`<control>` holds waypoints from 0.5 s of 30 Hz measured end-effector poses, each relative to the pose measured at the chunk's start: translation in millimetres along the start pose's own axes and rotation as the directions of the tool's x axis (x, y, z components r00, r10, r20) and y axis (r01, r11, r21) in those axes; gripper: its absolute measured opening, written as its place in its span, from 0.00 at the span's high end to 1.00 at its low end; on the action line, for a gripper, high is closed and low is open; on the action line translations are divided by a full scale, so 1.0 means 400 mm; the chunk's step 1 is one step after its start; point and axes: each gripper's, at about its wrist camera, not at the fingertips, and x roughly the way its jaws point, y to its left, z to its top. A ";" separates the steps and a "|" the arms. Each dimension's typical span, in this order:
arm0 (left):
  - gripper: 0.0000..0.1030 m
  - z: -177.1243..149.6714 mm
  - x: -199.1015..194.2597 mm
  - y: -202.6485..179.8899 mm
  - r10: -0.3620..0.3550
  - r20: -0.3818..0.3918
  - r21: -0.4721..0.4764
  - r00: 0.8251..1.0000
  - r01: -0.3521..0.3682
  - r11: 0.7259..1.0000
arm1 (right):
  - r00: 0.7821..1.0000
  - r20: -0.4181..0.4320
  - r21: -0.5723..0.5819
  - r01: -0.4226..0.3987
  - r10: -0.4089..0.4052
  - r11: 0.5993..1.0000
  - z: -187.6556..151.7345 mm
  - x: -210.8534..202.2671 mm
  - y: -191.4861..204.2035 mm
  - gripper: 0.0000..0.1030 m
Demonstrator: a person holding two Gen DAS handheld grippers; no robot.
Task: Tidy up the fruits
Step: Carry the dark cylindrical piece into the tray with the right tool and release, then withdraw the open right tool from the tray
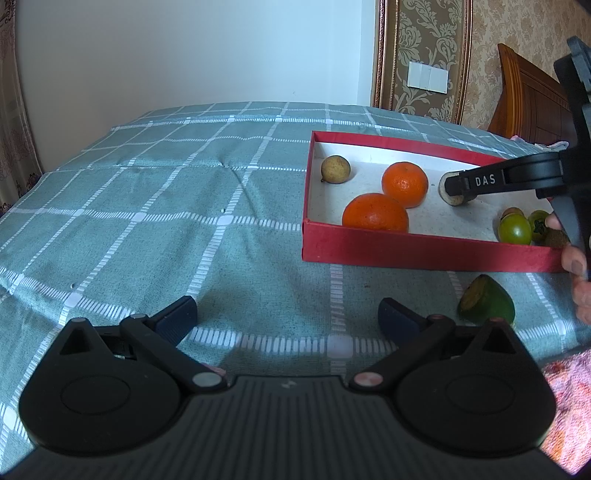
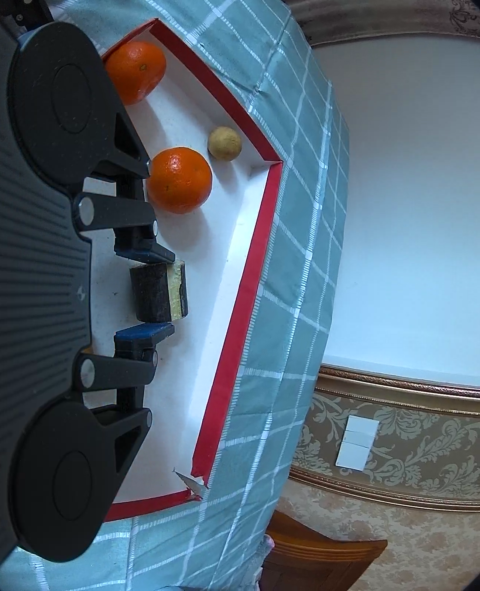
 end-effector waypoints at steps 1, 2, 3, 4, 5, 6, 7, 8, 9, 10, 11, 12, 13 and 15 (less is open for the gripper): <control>0.00 0.000 0.000 0.000 0.000 0.000 0.000 1.000 0.000 1.000 | 1.000 0.000 -0.004 0.001 -0.001 1.000 0.003 0.002 0.000 0.67; 0.00 0.000 0.000 0.000 0.000 0.000 0.000 1.000 0.000 1.000 | 1.000 0.000 -0.008 0.002 -0.002 1.000 0.003 0.002 0.001 0.67; 0.00 0.000 0.000 0.000 0.000 0.000 0.000 1.000 0.000 1.000 | 1.000 0.001 -0.010 0.008 -0.008 1.000 0.004 0.002 0.003 0.67; 0.00 0.000 0.000 0.000 0.000 0.000 0.000 1.000 0.000 1.000 | 1.000 0.003 -0.010 0.011 -0.011 1.000 0.003 0.002 0.004 0.67; 0.00 0.000 0.000 0.000 0.000 0.000 0.000 1.000 0.000 1.000 | 1.000 0.002 -0.008 0.012 -0.012 1.000 0.004 0.003 0.004 0.67; 0.00 0.000 0.000 0.000 0.000 0.000 0.000 1.000 0.000 1.000 | 1.000 -0.002 -0.013 0.012 -0.012 1.000 0.005 0.003 0.004 0.67; 0.00 0.000 0.000 0.000 0.000 0.000 0.000 1.000 0.000 1.000 | 1.000 -0.008 -0.016 0.011 -0.011 1.000 0.006 0.003 0.004 0.67; 0.00 0.000 0.000 0.000 0.000 0.000 0.000 1.000 0.000 1.000 | 1.000 -0.016 -0.013 0.005 -0.005 1.000 0.007 0.002 0.002 0.66; 0.00 0.000 0.000 0.000 0.000 0.000 0.000 1.000 0.000 1.000 | 1.000 -0.022 -0.001 -0.009 0.009 1.000 0.007 -0.002 -0.002 0.59; 0.00 0.000 0.000 0.000 0.000 0.000 0.000 1.000 0.000 1.000 | 0.999 -0.026 0.014 -0.022 0.022 1.000 0.006 -0.010 -0.009 0.43; 0.00 0.000 0.000 0.000 0.000 0.000 0.000 1.000 0.000 1.000 | 0.999 -0.021 0.026 -0.030 0.030 0.999 0.003 -0.022 -0.015 0.34; 0.00 0.000 0.000 0.000 0.000 0.000 0.000 1.000 0.000 1.000 | 1.000 -0.008 0.031 -0.029 0.029 0.999 -0.003 -0.038 -0.019 0.25; 0.00 0.000 0.000 0.000 0.000 0.000 0.000 1.000 0.000 1.000 | 1.000 0.012 0.027 -0.020 0.019 0.999 -0.010 -0.060 -0.021 0.25; 0.00 0.000 0.000 0.001 0.000 0.000 0.000 1.000 0.000 1.000 | 0.999 0.052 0.018 -0.017 0.016 1.000 -0.027 -0.109 -0.027 0.25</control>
